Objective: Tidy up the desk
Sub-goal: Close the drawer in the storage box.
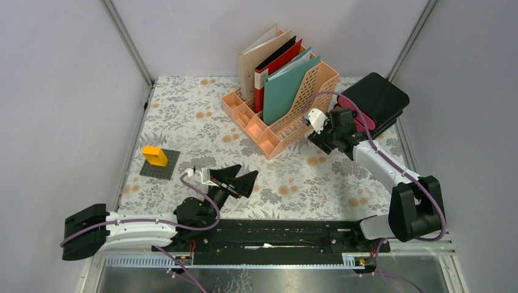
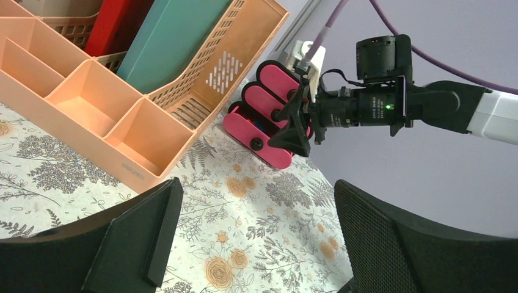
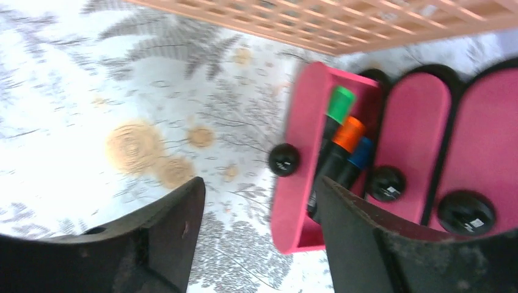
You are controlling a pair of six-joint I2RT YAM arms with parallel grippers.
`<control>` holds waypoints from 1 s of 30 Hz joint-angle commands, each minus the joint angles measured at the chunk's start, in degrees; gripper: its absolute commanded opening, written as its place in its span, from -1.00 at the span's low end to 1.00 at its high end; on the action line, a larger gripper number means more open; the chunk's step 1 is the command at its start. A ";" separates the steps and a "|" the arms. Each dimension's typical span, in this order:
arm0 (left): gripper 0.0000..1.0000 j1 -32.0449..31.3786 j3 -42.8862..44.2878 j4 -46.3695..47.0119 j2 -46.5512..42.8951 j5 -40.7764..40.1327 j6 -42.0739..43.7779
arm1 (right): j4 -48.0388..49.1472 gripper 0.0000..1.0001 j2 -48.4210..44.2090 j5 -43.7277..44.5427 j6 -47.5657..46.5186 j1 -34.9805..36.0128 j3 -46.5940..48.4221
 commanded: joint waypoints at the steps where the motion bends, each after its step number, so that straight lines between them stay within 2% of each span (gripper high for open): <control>1: 0.97 0.31 -0.49 2.60 -0.19 -0.53 0.09 | -11.23 0.34 0.18 -15.42 -1.42 -0.08 2.05; 7: 0.97 0.29 -0.78 2.05 -1.01 -0.94 0.05 | -7.66 -0.62 9.35 -4.99 -0.15 -0.27 2.48; 9: 0.98 0.31 -0.99 2.05 -1.17 -1.14 0.08 | -4.81 -0.82 11.82 -1.36 0.07 -0.30 2.00; 12: 0.97 0.33 -1.11 1.97 -1.17 -1.23 0.05 | 0.02 -0.99 15.31 4.71 0.61 -0.33 1.99; 15: 0.97 0.33 -1.19 1.76 -1.63 -1.25 0.10 | 5.69 -1.00 17.86 11.70 0.58 -0.41 1.98; 16: 0.98 0.33 -1.27 1.58 -1.91 -1.31 0.09 | 8.02 -1.00 18.38 14.88 0.27 -0.47 1.77; 17: 0.97 0.33 -1.30 1.47 -2.21 -1.36 0.11 | 10.51 -0.87 18.85 17.00 -0.29 -0.63 1.48; 20: 0.97 0.33 -1.61 0.98 -2.93 -1.43 0.09 | 15.64 -0.26 20.06 20.64 -2.29 -1.53 1.10; 22: 0.97 0.33 -1.69 0.61 -3.49 -1.50 0.09 | 16.03 0.02 20.91 21.53 -3.32 -2.54 1.82; 26: 0.97 0.33 -1.87 0.05 -4.44 -1.50 0.17 | 15.97 0.25 22.11 21.41 -3.73 -4.70 2.75; 30: 0.97 0.33 -1.95 -0.06 -4.74 -1.74 0.27 | 15.75 0.35 21.83 20.64 -3.70 -5.26 2.50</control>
